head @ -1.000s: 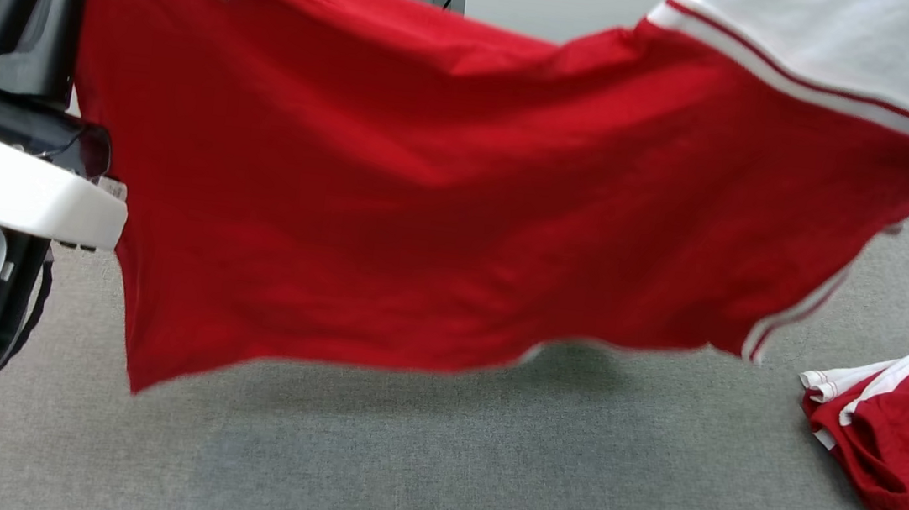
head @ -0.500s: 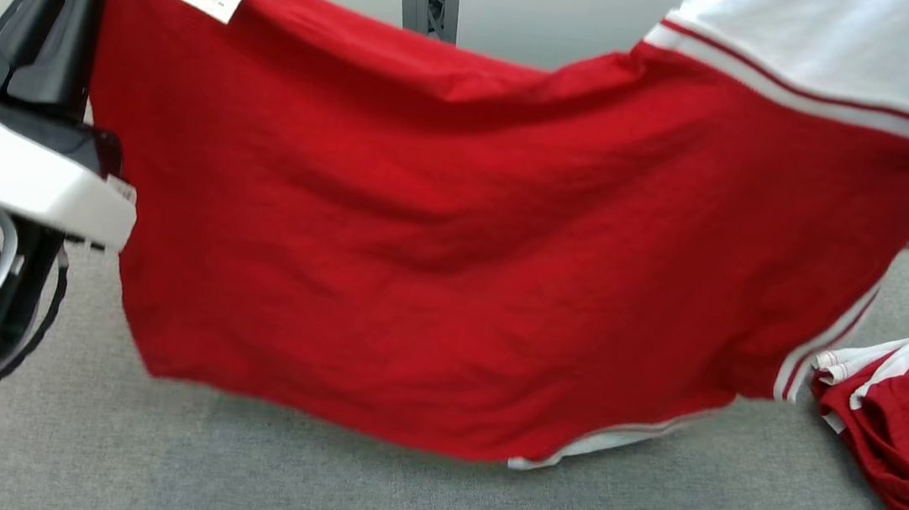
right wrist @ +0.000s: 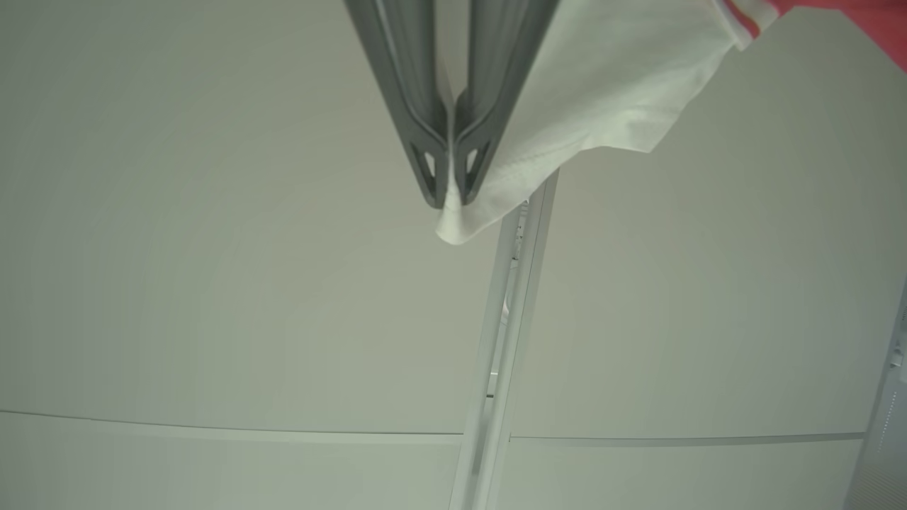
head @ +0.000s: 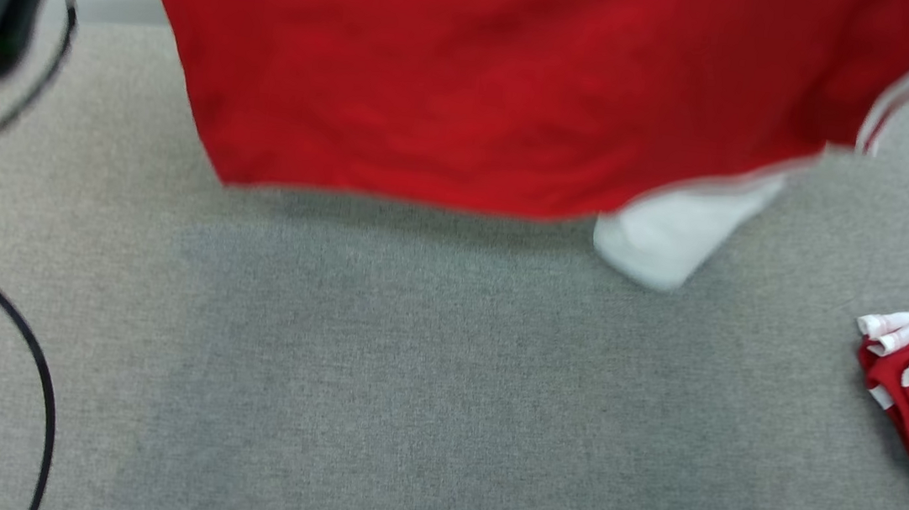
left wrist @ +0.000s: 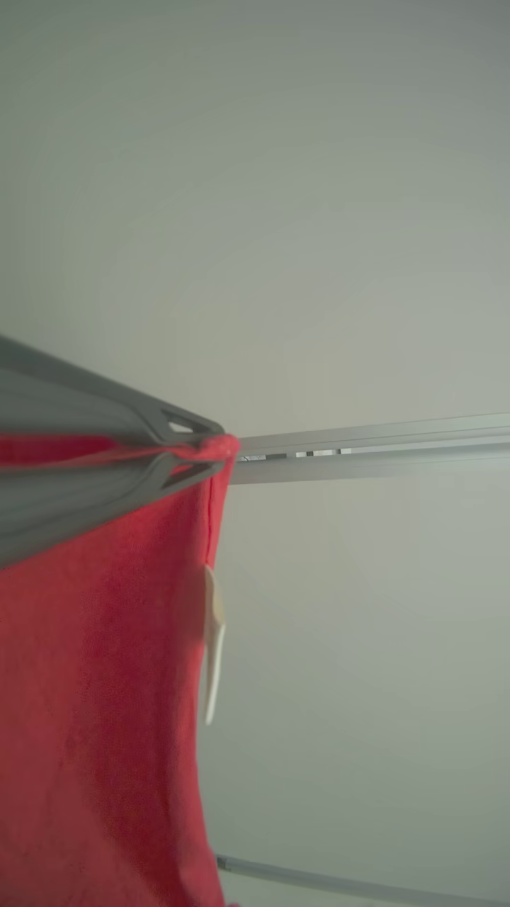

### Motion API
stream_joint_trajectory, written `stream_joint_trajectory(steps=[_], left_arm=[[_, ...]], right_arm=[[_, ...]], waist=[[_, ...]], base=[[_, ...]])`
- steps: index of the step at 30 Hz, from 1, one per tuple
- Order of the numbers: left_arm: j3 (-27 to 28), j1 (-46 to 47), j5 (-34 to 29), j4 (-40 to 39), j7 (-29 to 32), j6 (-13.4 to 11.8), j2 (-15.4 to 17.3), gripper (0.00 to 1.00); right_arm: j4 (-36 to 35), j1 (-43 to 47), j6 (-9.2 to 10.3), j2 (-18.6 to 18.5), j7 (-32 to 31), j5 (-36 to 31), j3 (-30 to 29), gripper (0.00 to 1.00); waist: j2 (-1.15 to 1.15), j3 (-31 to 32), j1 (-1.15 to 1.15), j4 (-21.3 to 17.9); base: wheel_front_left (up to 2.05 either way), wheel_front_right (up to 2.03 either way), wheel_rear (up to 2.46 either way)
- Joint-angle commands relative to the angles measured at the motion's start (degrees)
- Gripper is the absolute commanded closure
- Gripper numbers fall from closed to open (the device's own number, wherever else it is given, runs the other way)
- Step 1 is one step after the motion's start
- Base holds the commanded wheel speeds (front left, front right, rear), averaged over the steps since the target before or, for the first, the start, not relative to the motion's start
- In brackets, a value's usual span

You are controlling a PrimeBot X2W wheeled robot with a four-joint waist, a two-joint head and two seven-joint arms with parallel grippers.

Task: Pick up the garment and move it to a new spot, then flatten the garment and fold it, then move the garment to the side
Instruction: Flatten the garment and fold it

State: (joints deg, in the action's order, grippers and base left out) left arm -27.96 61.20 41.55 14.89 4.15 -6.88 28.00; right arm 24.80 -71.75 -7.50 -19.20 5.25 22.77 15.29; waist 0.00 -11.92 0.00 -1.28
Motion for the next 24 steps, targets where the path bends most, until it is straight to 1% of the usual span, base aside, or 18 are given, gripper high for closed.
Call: stream_joint_trajectory(steps=[1,5,6,10,13,15,18,21,24], left_arm=[[-0.5,4.41,-1.4,4.84,-0.99,1.35,-0.84,1.0],[-1.8,13.26,-4.08,16.19,-5.14,4.1,-3.55,1.0],[-1.8,13.26,-4.08,16.19,-5.14,4.1,-3.55,1.0],[-2.06,19.84,-5.28,26.27,-8.98,6.09,-5.69,1.0],[-1.93,24.51,-5.69,32.43,-12.26,7.68,-6.93,1.0],[-2.24,26.06,-5.9,36.02,-14.05,9.01,-7.58,1.0],[-1.82,26.34,-4.56,40.2,-16.28,10.9,-9.4,1.0],[-0.87,23.85,-2.75,43.11,-17.83,12.31,-10.98,1.0],[0.1,20.07,-1.12,44.08,-18.84,13.22,-11.73,1.0]], right_arm=[[3.46,-4.05,0.02,0.69,2.55,-0.52,0.66,1.0],[12.71,-12.97,0.03,2.37,7.46,-1.85,1.92,1.0],[12.71,-12.97,0.03,2.37,7.46,-1.85,1.92,1.0],[20.12,-19.98,0.02,4.8,9.58,-2.91,1.79,1.0],[23.45,-23.62,0.02,6.75,10.03,-3.4,2.13,1.0],[23.61,-24.9,0.02,8.27,10.05,-3.78,3.5,1.0],[22.8,-23.06,0.02,9.74,10.06,-2.21,5.79,1.0],[20.51,-18.95,0.02,10.11,9.97,0.47,8.48,1.0],[17.26,-12.93,0.02,9.59,9.98,3.62,11.1,1.0]], waist=[[0.0,-3.53,0.0,0.43],[0.0,-6.42,0.0,0.24],[0.0,-6.42,0.0,0.24],[0.0,-9.8,0.0,-0.16],[0.0,-12.58,0.0,-0.46],[0.0,-14.57,0.0,-0.75],[0.0,-16.93,0.0,-0.62],[0.0,-17.97,0.0,-0.18],[0.0,-18.09,0.0,0.01]], base=[[0.0,0.0,0.0],[0.0,0.0,0.0],[0.0,0.0,0.0],[0.0,0.0,0.0],[0.0,0.0,0.0],[0.0,0.0,0.0],[0.0,0.0,0.0],[0.0,0.0,0.0],[0.0,0.0,0.0]])
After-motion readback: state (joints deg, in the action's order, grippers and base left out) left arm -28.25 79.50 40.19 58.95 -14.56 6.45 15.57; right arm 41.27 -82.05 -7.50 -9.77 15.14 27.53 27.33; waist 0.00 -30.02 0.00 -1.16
